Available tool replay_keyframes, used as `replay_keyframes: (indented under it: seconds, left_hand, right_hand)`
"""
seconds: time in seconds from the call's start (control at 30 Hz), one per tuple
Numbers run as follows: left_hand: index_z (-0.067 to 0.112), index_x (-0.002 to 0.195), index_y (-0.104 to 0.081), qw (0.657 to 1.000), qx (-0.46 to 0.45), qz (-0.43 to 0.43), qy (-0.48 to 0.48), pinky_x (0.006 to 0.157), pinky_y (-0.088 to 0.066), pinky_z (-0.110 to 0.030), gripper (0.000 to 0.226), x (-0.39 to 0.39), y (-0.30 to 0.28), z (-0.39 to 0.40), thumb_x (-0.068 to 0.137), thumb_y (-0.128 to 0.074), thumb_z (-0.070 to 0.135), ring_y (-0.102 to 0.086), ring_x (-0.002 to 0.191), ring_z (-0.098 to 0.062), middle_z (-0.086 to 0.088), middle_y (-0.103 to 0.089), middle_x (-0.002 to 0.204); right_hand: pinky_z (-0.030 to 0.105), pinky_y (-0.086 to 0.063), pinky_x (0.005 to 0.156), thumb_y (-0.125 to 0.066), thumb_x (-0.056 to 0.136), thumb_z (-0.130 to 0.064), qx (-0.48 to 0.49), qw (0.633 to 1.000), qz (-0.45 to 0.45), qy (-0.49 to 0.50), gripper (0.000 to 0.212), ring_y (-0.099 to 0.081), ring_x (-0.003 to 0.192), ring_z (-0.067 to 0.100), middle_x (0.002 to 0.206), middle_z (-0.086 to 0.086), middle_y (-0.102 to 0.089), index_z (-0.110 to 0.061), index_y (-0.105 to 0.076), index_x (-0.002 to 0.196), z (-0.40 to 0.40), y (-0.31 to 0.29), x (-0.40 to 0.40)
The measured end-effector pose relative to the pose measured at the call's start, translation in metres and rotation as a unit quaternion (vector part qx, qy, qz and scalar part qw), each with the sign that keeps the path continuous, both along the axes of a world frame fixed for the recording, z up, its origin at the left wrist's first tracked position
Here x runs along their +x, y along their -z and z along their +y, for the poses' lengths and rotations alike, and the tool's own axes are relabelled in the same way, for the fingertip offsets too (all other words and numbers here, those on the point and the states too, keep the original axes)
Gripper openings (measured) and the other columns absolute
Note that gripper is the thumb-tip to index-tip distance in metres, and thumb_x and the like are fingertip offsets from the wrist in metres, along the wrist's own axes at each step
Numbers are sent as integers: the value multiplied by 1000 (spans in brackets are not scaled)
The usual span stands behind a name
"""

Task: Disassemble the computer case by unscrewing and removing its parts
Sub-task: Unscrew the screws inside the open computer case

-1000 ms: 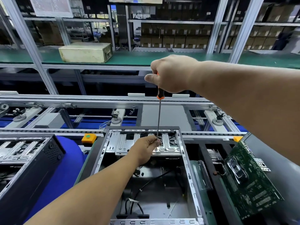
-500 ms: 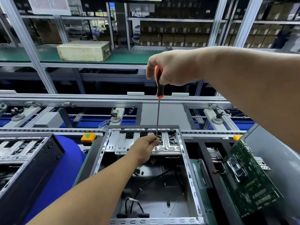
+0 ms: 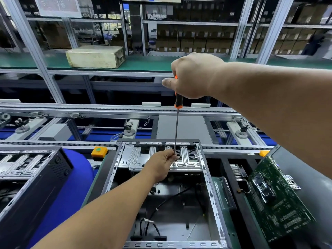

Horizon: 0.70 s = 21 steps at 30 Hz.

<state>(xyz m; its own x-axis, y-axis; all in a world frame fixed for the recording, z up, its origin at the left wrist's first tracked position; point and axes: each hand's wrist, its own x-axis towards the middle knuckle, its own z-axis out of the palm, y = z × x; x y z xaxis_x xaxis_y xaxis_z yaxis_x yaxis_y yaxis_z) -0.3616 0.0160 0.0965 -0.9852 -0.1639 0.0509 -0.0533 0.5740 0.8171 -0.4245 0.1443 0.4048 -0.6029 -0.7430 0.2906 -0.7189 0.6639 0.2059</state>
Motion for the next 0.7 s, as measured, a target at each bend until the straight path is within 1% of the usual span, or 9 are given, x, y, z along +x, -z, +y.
replay_keyframes:
  seconds: [0.07, 0.17, 0.23, 0.33, 0.43, 0.5, 0.53, 0.6, 0.7]
  left_hand:
    - [23, 93, -65, 1000, -3, 3, 1, 90, -56, -49, 20, 0, 1, 0, 108, -58, 34, -67, 92, -25, 1, -72, 91]
    - [25, 88, -61, 1000, -14, 7, -1, 81, -55, -46, 23, 1, 1, 0, 108, -58, 35, -58, 75, -17, 8, -64, 77]
    - [26, 86, -58, 1000, -22, 8, 0, 78, -54, -44, 24, 1, 1, 1, 108, -58, 36, -53, 70, -14, 10, -59, 72]
    - [26, 84, -56, 999, -37, 10, 1, 75, -53, -43, 26, 2, 0, 2, 108, -57, 36, -51, 69, -14, 8, -57, 70]
    - [22, 86, -57, 999, -38, 10, 1, 78, -53, -46, 25, 3, -1, 3, 108, -57, 35, -58, 76, -26, -2, -63, 78]
    - [21, 87, -57, 999, -42, 11, 0, 79, -53, -47, 25, 4, -1, 3, 108, -57, 34, -60, 79, -28, -4, -65, 81]
    - [21, 87, -57, 999, -44, 13, -1, 78, -53, -47, 25, 4, -1, 3, 108, -57, 34, -59, 76, -25, -3, -64, 79]
    - [22, 85, -55, 999, -49, 16, -1, 75, -53, -45, 26, 4, -1, 3, 108, -56, 35, -53, 71, -18, 1, -61, 75]
    - [23, 83, -51, 998, -58, 17, -3, 71, -51, -42, 29, 4, -2, 3, 108, -56, 34, -48, 67, -14, 5, -56, 71]
  right_hand:
    - [32, -35, 56, -43, 100, -62, 12, 1000, -6, 0, 45, -55, 76, 19, 83, -3, -56, -20, -58, 95, 1, 1, 0]
    - [32, -36, 58, -47, 104, -45, 19, 996, -83, -24, 21, -51, 77, 13, 91, -6, -56, -26, -56, 103, 5, -1, 1]
    - [33, -41, 62, -47, 103, -33, 24, 990, -138, -34, 8, -55, 82, 15, 97, -7, -57, -31, -55, 105, 8, -5, 2]
    - [33, -45, 65, -48, 95, -15, 23, 981, -187, -40, 25, -58, 85, 15, 100, -8, -60, -37, -60, 98, 10, -10, 5]
    - [30, -44, 63, -51, 90, -10, 12, 975, -218, -46, 31, -59, 84, 13, 99, -11, -61, -38, -64, 95, 10, -10, 8]
    - [28, -42, 62, -58, 91, -14, 3, 972, -227, -56, 26, -58, 84, 10, 98, -12, -58, -38, -64, 97, 10, -8, 7]
    - [28, -41, 62, -62, 92, -19, -1, 973, -222, -62, 20, -57, 84, 9, 98, -13, -57, -38, -63, 99, 9, -6, 7]
    - [30, -41, 64, -64, 94, -38, 4, 981, -187, -59, 9, -55, 86, 8, 98, -13, -56, -35, -61, 102, 7, -3, 4]
    - [33, -39, 63, -53, 95, -63, 14, 994, -98, -37, 32, -52, 83, 10, 93, -12, -55, -32, -57, 101, 4, 0, -1]
